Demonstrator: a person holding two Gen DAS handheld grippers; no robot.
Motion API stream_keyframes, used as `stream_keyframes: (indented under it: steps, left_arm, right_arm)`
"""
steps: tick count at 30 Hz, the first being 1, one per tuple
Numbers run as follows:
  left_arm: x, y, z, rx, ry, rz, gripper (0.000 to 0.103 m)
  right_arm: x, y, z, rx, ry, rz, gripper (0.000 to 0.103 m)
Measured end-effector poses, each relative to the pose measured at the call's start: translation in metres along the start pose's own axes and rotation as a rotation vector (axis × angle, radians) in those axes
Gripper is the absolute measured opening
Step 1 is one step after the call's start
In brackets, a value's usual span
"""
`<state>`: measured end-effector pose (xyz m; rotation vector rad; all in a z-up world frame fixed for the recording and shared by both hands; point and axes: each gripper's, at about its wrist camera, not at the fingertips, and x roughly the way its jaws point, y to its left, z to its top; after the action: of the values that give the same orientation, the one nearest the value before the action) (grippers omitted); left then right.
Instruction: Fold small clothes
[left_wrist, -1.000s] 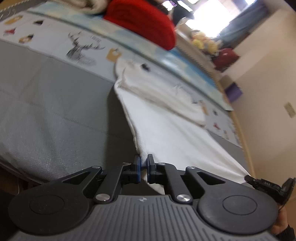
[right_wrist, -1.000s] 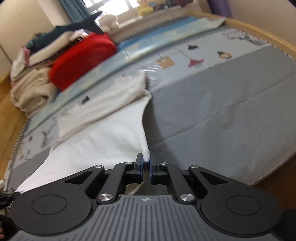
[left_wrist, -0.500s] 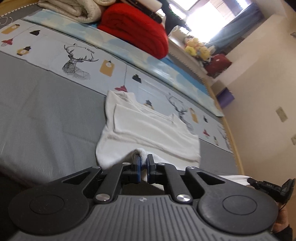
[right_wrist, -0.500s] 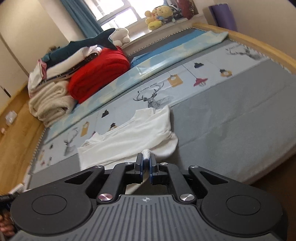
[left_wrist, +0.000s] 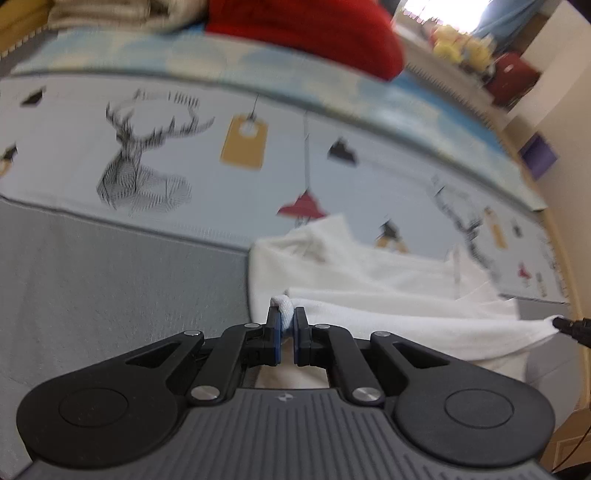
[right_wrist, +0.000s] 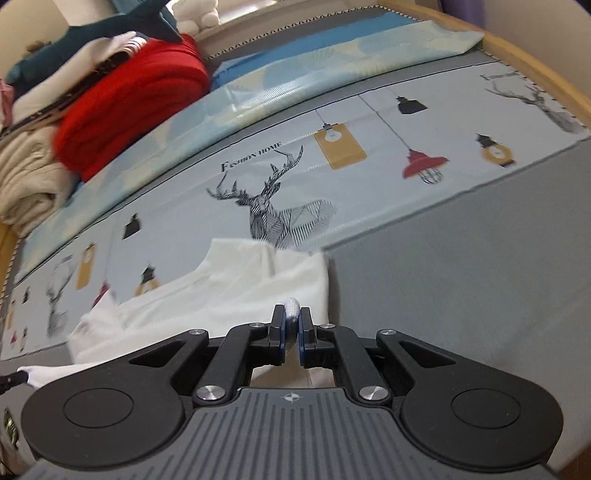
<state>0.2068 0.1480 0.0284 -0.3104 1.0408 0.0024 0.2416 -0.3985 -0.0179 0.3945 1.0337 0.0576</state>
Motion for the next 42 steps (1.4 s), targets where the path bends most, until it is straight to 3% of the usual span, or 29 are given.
stream_keyframes:
  steps: [4,7,10,13,18,22,24,27,31,38,40,42]
  left_arm:
    - [0.015,-0.004,0.017,0.004,-0.012,0.000,0.006]
    - [0.027,-0.002,0.032,-0.025,-0.024,0.012,0.006]
    - [0.031,0.007,0.046,-0.119,-0.059,0.046,0.010]
    - [0.029,0.020,0.057,-0.176,-0.099,0.040,0.015]
    - [0.045,0.027,0.055,-0.150,-0.043,-0.001,0.015]
    - [0.063,0.030,0.042,-0.133,-0.004,-0.027,0.015]
    - [0.071,0.028,0.035,-0.103,0.000,-0.031,0.020]
    - [0.083,0.025,0.032,-0.072,-0.010,-0.028,0.032]
    - [0.091,0.018,0.039,-0.059,-0.056,-0.003,0.037]
    - [0.098,0.002,0.045,0.003,-0.067,0.015,0.036]
    - [0.098,0.005,0.045,0.000,-0.070,0.023,0.026]
    - [0.097,0.010,0.046,-0.008,-0.075,0.027,0.017]
  right_arm:
    - [0.040,-0.002,0.005,0.016,0.062,-0.030,0.006]
    - [0.048,-0.002,0.026,0.057,0.013,-0.006,0.006]
    - [0.056,-0.008,0.038,0.134,-0.057,0.017,0.006]
    - [0.061,-0.009,0.048,0.170,-0.116,-0.065,0.011]
    - [0.066,-0.010,0.046,0.095,-0.120,0.060,0.021]
    - [0.084,-0.013,0.029,0.007,-0.077,0.043,0.026]
    - [0.093,-0.016,0.026,0.001,-0.023,0.012,0.028]
    - [0.096,-0.016,0.022,-0.020,-0.038,0.050,0.033]
    - [0.112,-0.010,0.018,-0.068,0.004,0.012,0.034]
    - [0.129,0.002,0.019,-0.132,-0.007,-0.010,0.035]
    - [0.132,0.006,0.020,-0.152,-0.006,-0.028,0.034]
    - [0.132,0.010,0.022,-0.163,-0.020,-0.036,0.015]
